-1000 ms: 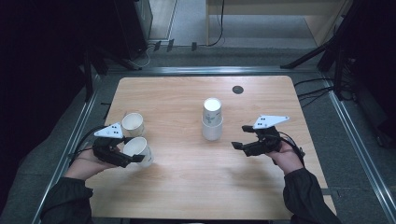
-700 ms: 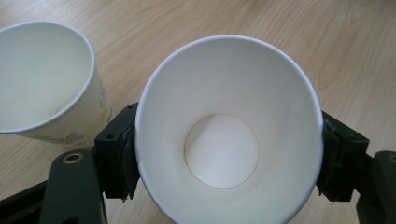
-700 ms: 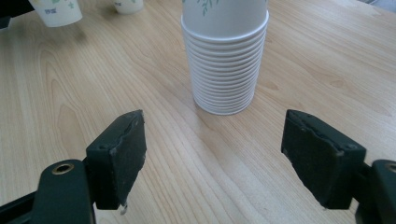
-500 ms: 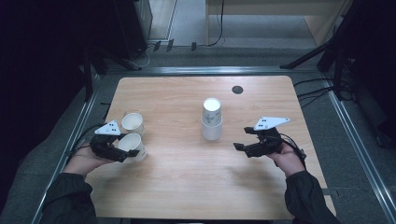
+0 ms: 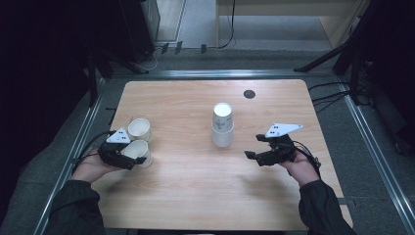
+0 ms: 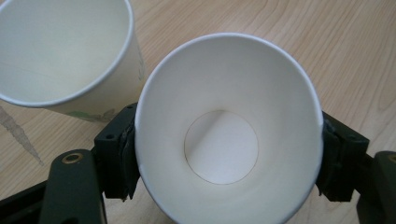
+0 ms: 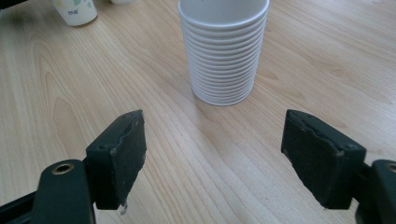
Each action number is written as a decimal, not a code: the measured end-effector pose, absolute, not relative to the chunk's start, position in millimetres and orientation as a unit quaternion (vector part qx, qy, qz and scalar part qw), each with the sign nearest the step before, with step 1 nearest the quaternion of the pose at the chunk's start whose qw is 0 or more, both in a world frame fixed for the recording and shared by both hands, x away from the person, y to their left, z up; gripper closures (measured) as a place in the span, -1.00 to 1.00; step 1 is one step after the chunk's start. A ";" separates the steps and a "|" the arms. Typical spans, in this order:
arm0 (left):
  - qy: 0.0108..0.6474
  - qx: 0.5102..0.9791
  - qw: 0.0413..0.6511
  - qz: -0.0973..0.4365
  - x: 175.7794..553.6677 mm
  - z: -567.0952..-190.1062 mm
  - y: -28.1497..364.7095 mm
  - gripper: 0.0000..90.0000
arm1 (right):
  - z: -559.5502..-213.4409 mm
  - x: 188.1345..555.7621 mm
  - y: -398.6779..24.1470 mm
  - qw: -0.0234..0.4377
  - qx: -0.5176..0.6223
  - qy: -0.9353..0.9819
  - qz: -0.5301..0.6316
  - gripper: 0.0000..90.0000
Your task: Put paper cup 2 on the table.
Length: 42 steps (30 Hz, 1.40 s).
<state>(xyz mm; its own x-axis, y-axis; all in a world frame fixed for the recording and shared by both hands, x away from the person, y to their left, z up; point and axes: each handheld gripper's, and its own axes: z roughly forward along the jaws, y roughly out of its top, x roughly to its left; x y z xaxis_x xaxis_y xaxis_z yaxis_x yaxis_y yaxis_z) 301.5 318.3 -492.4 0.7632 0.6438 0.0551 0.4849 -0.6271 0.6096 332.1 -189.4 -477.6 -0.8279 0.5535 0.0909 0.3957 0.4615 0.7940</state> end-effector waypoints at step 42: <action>0.372 0.849 0.361 0.101 298.9 -438.1 315.3 -0.70 | -476.8 329.0 -185.1 0.098 0.263 0.861 0.424 -0.50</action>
<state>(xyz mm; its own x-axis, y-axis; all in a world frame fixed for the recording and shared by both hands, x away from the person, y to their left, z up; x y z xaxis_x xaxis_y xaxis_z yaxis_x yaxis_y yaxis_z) 298.9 315.3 -438.1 0.7028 0.7048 -0.0969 0.5589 -0.4628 0.6881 329.0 -185.1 -476.8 -0.8430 0.5352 0.0544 0.3699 0.5032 0.7810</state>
